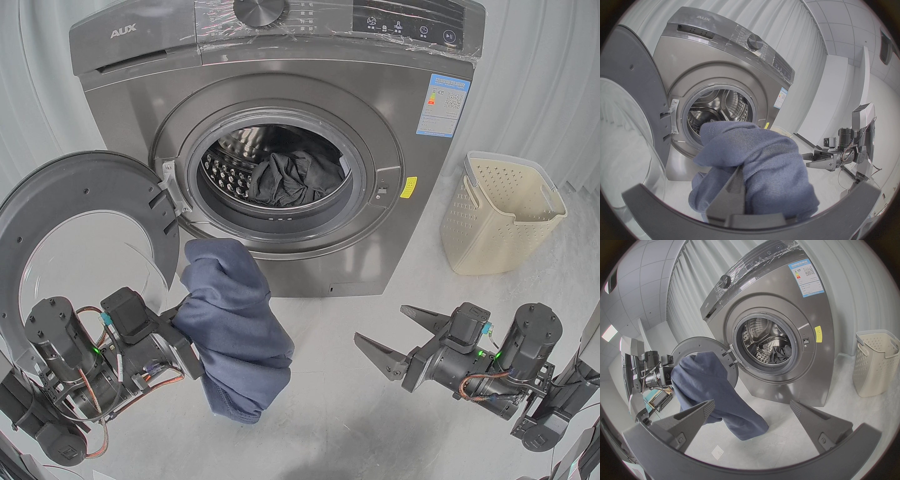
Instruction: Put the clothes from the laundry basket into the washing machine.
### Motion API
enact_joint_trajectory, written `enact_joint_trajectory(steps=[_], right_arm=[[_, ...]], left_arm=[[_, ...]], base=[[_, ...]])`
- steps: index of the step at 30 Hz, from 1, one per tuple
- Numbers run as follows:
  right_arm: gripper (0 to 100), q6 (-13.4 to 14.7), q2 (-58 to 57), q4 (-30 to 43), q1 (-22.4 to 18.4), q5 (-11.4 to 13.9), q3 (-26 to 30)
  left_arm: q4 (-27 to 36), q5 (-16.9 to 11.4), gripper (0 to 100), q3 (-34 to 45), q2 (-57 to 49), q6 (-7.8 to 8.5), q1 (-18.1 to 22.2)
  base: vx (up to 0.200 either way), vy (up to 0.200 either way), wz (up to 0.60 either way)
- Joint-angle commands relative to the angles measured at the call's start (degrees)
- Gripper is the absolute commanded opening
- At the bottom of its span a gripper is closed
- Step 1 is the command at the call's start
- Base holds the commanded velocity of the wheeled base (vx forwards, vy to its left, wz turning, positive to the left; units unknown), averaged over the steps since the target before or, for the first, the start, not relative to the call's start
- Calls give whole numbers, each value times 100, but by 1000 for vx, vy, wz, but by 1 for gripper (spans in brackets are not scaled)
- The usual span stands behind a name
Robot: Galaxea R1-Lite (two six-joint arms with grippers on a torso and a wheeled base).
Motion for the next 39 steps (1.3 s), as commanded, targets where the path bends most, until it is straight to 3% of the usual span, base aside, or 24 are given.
enact_joint_trajectory(steps=[1,18,33,39], right_arm=[[100,8,2,-1,7,3,8],[100,8,2,-1,60,3,60],[100,25,-7,-1,298,-6,69],[100,17,-50,-1,438,-15,87]], left_arm=[[1,-4,0,-11,61,-1,7],[1,5,0,50,193,69,-37],[1,22,0,129,184,61,-169],[1,5,0,235,201,34,-424]], base=[[200,0,0],[200,0,0],[0,0,0],[200,0,0]])
